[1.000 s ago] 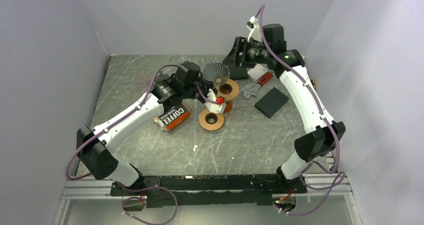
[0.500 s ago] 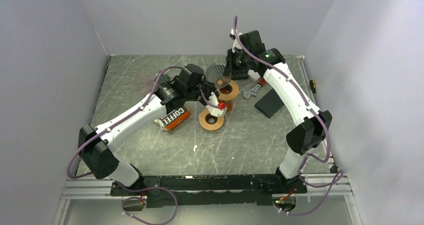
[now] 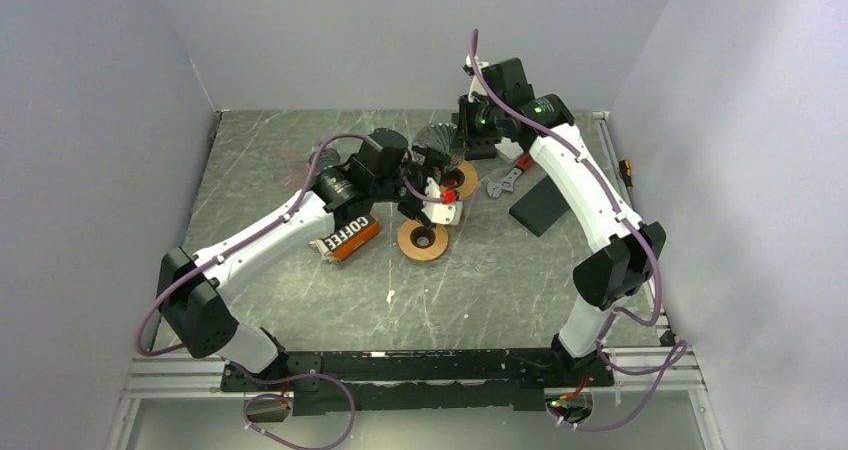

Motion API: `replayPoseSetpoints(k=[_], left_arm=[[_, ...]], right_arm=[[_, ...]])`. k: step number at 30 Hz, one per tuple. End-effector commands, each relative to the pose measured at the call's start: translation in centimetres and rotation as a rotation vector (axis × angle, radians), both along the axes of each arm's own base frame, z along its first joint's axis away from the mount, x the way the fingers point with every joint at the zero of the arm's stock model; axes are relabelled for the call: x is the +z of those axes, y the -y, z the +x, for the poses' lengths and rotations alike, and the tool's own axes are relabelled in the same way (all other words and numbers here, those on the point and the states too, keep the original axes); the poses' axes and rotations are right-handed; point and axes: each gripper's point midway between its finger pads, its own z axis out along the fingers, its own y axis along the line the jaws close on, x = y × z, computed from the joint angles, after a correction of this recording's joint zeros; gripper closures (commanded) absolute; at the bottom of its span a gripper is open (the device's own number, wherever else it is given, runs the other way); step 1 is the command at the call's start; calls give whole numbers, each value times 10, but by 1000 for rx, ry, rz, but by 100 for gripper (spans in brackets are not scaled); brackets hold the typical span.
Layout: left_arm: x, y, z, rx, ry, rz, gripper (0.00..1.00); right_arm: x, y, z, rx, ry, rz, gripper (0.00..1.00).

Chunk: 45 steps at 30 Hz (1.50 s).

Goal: Place the coffee filter in the dripper

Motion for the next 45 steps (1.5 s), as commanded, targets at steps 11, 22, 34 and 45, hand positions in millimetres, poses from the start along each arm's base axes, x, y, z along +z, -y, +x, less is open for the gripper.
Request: replayPoseSetpoints(k=[11, 22, 34, 45], left_arm=[[105, 14, -26, 136, -673, -619, 1], [78, -90, 62, 595, -1201, -991, 0], [-19, -181, 101, 1223, -1222, -1003, 0], [-10, -195, 99, 1191, -1158, -1082, 0]], right_arm=[[25, 41, 22, -100, 32, 93, 100], [20, 39, 18, -66, -15, 180, 100], [0, 30, 14, -30, -59, 211, 100], [-22, 26, 20, -33, -84, 221, 100]])
